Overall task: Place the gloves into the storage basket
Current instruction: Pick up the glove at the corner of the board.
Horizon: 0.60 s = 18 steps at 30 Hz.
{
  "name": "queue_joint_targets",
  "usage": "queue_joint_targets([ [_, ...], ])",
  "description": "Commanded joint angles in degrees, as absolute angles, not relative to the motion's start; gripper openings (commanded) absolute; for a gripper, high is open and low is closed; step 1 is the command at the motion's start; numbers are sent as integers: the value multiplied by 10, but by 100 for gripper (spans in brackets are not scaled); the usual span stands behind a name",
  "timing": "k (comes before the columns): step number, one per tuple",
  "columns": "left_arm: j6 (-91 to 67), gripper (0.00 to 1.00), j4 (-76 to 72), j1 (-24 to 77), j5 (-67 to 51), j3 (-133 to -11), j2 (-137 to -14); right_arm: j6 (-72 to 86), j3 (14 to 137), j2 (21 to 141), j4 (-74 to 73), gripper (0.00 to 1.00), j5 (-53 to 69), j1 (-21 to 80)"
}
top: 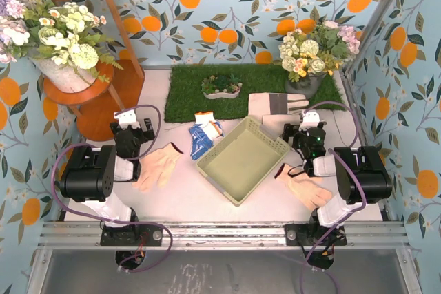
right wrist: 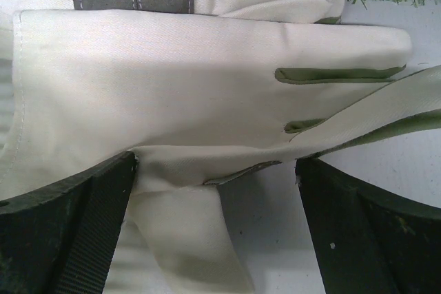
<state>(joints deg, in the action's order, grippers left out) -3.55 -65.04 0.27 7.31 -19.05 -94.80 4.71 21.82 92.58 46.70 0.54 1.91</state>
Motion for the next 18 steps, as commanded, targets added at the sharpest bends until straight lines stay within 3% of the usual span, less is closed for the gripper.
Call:
queue_joint_targets([
  [1,-30,97,-702,0,79,-208,-951,38,236,928,499,97,-10,18],
  [14,-31,97,-705,0,85,-206,-949,38,233,925,502,97,-22,20],
  [18,-47,97,-659,0,136,-197,-867,64,259,857,400,97,-96,24],
])
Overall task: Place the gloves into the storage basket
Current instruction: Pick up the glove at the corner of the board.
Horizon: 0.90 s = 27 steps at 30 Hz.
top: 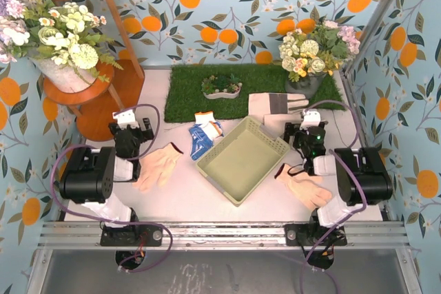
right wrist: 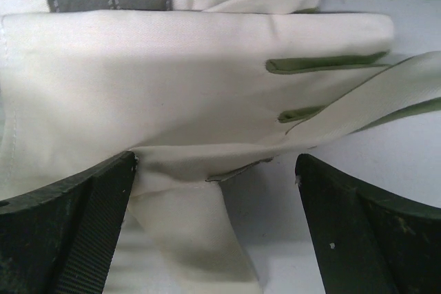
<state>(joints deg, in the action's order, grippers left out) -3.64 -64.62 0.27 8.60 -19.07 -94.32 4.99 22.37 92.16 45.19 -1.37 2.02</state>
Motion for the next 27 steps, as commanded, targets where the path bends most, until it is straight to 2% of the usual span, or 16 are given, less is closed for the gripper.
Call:
queue_joint_targets([
  [1,-55,97,-633,0,147,-192,-835,88,268,815,359,97,-121,23],
  [3,-72,97,-592,0,158,-184,-763,185,305,753,222,97,-163,3],
  [4,-76,97,-581,0,160,-180,-741,207,317,729,174,97,-143,-15],
  [8,-63,97,-575,0,148,-155,-675,252,287,643,146,98,-67,-65],
  [14,-158,97,-391,3,25,-203,-540,288,398,591,-82,98,24,-45],
  [17,-212,97,-284,11,-7,-244,-502,298,472,604,-215,99,-10,43],
  [20,-257,97,-193,27,-32,-287,-502,317,520,631,-313,100,-83,181],
  [24,-296,97,-138,79,-70,-329,-570,352,543,666,-359,100,-144,312],
  [27,-295,97,-134,141,-45,-357,-625,369,560,694,-365,100,-179,373],
])
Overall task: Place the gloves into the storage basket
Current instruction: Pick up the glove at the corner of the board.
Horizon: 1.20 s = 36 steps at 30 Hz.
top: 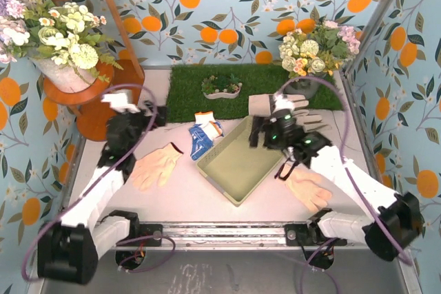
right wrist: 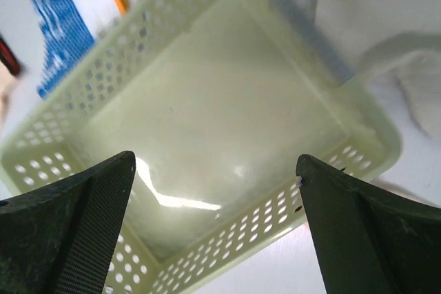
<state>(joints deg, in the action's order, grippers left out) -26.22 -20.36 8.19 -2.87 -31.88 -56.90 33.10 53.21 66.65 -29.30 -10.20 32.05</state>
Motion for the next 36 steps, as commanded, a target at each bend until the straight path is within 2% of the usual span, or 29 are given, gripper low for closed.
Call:
queue_joint_targets([
  [1,-295,97,-134,157,-36,-365,-643,370,564,703,-360,100,-187,384],
  [5,-291,97,-139,197,-19,-394,-720,364,566,726,-313,100,-162,382],
  [10,-261,94,-144,214,-28,-450,-833,364,547,730,-259,100,-74,329],
  [16,-246,94,-150,219,-41,-497,-908,322,536,708,-260,100,-11,176],
  [20,-241,94,-152,220,-43,-500,-916,298,539,759,-229,99,-8,93],
  [24,-237,95,-149,219,-47,-494,-906,344,498,807,-116,97,32,-3],
  [27,-234,97,-142,219,-52,-485,-883,363,487,831,-99,97,41,-57],
  [36,-215,97,-95,219,-52,-465,-826,382,408,769,-115,98,38,-183],
])
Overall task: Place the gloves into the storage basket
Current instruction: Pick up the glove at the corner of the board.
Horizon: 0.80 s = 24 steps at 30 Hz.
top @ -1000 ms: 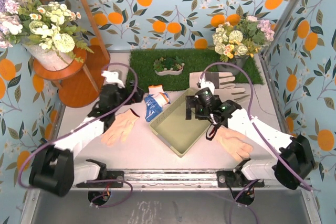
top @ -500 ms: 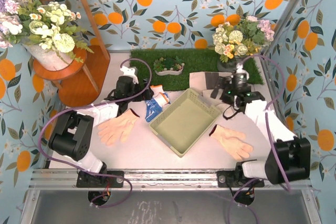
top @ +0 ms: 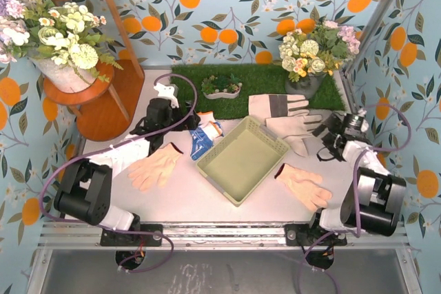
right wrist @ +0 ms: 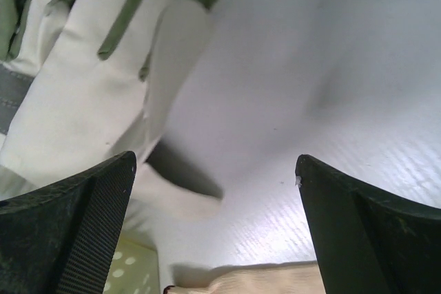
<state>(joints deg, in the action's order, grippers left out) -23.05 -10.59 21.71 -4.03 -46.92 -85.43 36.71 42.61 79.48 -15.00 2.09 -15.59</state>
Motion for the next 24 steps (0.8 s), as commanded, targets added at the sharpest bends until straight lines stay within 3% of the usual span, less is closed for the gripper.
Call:
queue_joint_targets([
  [1,-215,97,-93,219,-58,-464,-823,387,406,778,-108,98,52,-187],
  [14,-251,97,-19,220,-139,-421,-714,426,430,912,1,79,181,-183],
  [18,-274,97,-4,219,-180,-401,-689,430,432,931,22,66,192,-184],
  [24,-295,97,4,219,-248,-378,-676,427,439,901,25,30,215,-191],
])
